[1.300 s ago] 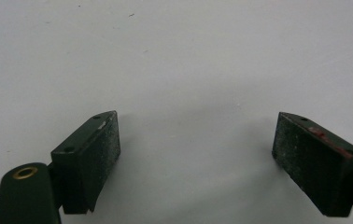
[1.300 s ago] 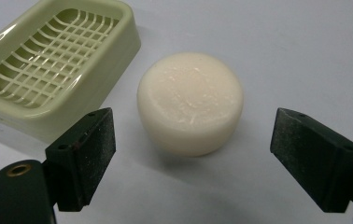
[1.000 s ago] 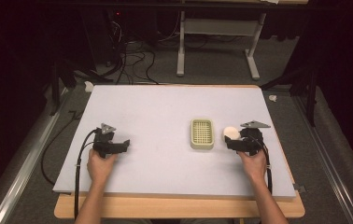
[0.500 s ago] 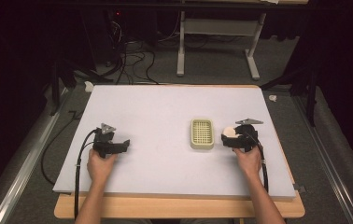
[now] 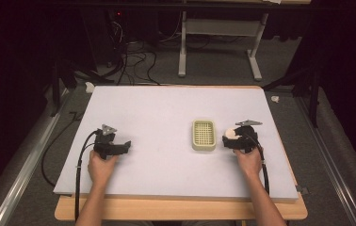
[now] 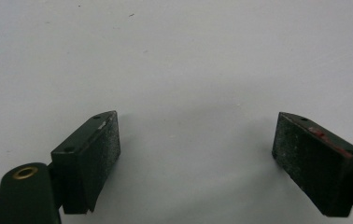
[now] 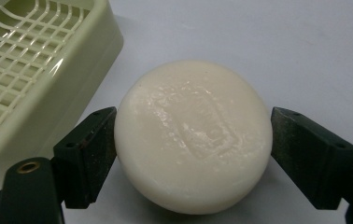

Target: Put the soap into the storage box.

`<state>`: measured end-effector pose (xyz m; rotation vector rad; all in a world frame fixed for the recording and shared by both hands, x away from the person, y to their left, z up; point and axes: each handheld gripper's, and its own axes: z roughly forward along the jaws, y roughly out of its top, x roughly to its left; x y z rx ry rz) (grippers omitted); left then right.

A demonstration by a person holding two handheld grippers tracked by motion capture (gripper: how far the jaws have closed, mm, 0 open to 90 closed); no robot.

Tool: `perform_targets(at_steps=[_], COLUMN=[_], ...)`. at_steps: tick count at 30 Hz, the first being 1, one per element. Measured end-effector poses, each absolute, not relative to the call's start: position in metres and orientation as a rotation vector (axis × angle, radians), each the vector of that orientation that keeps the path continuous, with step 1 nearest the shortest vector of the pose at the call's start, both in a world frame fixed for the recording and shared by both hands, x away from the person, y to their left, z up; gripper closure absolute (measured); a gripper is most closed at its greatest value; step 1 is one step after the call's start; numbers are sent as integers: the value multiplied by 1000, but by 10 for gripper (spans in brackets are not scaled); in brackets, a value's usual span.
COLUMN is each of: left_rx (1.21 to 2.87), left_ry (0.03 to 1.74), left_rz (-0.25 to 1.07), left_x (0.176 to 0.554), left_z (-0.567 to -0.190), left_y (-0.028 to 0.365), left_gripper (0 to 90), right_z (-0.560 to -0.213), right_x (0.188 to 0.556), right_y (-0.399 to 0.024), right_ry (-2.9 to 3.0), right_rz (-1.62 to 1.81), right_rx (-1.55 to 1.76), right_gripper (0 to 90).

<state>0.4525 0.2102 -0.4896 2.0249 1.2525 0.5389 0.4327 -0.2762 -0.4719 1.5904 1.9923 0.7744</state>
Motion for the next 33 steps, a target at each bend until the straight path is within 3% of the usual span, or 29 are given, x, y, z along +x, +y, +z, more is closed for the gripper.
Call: perform_targets(at_steps=[8, 33], left_rx=[2025, 2025], left_ry=[1253, 1252], left_rz=[539, 539], left_x=[452, 452], left_z=[-490, -490], left_y=[210, 210], left_gripper=[157, 157], right_z=[-473, -471], right_x=[433, 429], right_y=[-276, -282], right_ry=[1996, 1942], right_rz=[789, 771], right_rx=[1576, 1606], right_gripper=[241, 248])
